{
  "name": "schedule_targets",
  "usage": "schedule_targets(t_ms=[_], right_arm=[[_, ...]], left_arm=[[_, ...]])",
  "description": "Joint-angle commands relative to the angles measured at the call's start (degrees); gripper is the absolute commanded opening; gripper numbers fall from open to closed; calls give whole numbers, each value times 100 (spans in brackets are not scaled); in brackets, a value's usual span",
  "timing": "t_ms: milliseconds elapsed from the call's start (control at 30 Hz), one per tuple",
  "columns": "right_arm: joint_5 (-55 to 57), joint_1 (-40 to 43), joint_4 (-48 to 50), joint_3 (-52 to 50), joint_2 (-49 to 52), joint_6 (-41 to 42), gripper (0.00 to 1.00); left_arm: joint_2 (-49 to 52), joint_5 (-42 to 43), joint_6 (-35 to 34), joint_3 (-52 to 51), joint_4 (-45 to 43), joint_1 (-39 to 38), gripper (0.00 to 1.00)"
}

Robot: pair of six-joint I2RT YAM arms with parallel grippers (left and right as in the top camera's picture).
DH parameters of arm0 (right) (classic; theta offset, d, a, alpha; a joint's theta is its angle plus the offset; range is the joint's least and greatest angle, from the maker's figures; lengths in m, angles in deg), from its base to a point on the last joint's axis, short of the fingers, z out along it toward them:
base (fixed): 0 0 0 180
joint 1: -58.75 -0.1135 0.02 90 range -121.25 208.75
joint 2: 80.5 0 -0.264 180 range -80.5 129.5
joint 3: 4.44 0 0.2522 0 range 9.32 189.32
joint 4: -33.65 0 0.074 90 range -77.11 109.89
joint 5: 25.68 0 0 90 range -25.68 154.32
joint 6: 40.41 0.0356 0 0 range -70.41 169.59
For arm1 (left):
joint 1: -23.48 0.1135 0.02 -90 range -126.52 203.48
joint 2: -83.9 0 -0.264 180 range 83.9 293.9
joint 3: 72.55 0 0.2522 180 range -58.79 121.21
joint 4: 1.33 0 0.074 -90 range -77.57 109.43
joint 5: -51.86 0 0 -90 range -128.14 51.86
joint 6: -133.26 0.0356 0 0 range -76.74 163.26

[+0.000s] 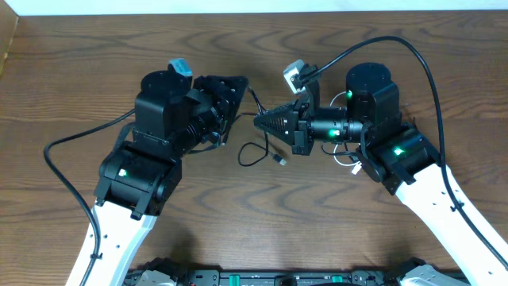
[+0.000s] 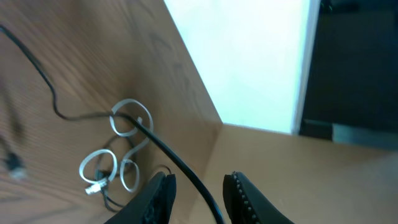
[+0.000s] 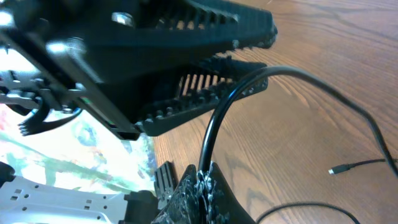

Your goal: Untangle cables

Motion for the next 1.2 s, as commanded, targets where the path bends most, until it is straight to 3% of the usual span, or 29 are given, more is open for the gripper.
schedule_targets(t_ms=[0,167,467,767,1000,1167], right_arm=[[2,-9,116,61,-9,-37,2],[-214,-9,308,61,-11,-42,1],[-437,50,468,61,-17,-35,2],[-925,254,1154,61,-79,-37,1],[-1980,243,2159,61,-81,-17,1],[-2037,243,2546,61,-81,321,1]], left_arm=[[98,-400,35,74,61,-2,32],[269,-402,0,74,55,-2,31],[289,-330,-824,74,177,531,29],[297,1504,-1674,74,546,1252,32],[297,2422,-1801,74,546,1425,35],[295,2911,-1818,74,546,1425,37]])
